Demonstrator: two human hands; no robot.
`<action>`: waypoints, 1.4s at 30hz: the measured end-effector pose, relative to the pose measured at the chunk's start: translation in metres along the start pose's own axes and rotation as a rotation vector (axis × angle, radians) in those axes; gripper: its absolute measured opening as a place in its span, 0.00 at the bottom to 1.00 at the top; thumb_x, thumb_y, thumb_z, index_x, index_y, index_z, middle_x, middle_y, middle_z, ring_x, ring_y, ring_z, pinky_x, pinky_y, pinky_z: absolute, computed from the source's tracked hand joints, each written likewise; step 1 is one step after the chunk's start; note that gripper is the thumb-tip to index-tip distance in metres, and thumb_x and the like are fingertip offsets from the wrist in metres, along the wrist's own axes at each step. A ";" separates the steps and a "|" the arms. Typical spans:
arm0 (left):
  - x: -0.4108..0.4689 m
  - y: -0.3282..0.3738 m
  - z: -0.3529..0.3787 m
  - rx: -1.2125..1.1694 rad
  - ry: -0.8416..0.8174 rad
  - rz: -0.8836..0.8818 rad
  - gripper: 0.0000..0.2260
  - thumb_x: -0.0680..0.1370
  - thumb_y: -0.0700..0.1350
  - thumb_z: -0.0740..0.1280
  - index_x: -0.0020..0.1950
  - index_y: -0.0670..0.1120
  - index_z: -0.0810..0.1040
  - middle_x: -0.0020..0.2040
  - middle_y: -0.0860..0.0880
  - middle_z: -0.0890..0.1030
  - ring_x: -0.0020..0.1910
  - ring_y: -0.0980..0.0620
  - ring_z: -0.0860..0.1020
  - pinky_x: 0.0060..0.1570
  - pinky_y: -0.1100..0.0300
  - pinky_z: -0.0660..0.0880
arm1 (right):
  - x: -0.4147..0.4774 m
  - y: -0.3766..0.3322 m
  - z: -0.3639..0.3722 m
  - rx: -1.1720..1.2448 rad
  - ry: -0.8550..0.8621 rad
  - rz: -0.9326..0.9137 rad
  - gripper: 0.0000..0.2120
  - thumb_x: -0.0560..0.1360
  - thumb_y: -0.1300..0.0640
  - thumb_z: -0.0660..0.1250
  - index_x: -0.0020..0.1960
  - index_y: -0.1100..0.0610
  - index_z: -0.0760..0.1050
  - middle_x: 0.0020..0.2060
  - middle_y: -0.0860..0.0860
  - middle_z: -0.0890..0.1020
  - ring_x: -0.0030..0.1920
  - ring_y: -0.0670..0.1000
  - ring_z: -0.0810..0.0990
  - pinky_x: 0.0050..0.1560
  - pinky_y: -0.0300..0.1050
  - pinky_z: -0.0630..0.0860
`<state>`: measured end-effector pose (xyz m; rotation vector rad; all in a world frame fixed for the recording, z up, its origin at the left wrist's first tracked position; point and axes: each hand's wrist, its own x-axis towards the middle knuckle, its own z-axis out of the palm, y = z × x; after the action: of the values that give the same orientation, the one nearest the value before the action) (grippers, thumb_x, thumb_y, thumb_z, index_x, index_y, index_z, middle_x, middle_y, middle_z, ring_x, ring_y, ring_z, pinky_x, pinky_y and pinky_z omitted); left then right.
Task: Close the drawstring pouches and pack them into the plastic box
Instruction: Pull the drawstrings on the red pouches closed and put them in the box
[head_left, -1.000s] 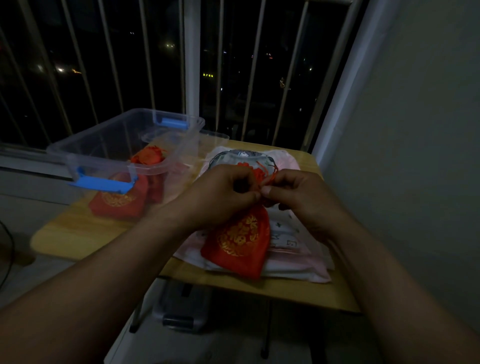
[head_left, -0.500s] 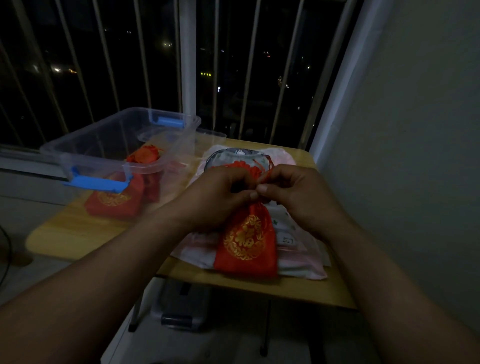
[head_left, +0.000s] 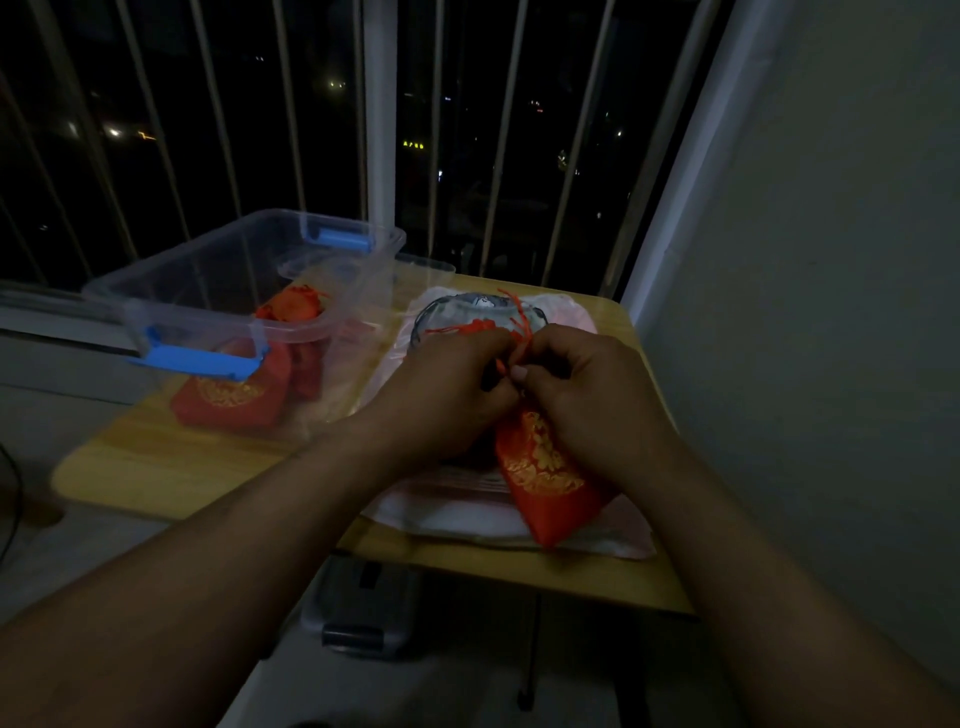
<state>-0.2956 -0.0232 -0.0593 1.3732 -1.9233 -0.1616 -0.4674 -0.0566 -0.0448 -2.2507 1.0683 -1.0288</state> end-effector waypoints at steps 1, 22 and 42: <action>0.000 0.002 0.000 -0.011 0.004 0.006 0.08 0.80 0.44 0.67 0.43 0.55 0.74 0.35 0.55 0.75 0.35 0.60 0.73 0.36 0.59 0.67 | 0.000 -0.001 0.000 0.005 0.005 0.002 0.06 0.80 0.56 0.70 0.48 0.47 0.83 0.41 0.41 0.84 0.45 0.37 0.81 0.42 0.29 0.71; 0.003 -0.001 -0.013 -0.211 0.014 -0.111 0.07 0.83 0.47 0.67 0.48 0.45 0.75 0.39 0.50 0.79 0.37 0.58 0.76 0.36 0.65 0.71 | 0.006 0.004 0.000 0.318 0.125 0.180 0.08 0.82 0.57 0.67 0.46 0.49 0.80 0.54 0.52 0.81 0.52 0.51 0.82 0.51 0.50 0.81; -0.006 0.025 -0.018 -0.722 -0.141 -0.490 0.10 0.83 0.48 0.67 0.47 0.44 0.81 0.40 0.49 0.85 0.41 0.51 0.84 0.39 0.60 0.81 | 0.009 -0.002 -0.002 0.335 0.287 0.202 0.06 0.82 0.57 0.68 0.48 0.49 0.80 0.45 0.44 0.83 0.47 0.43 0.81 0.49 0.45 0.80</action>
<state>-0.3028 -0.0018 -0.0370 1.2980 -1.3669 -1.0965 -0.4642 -0.0623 -0.0380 -1.7299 1.1140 -1.3559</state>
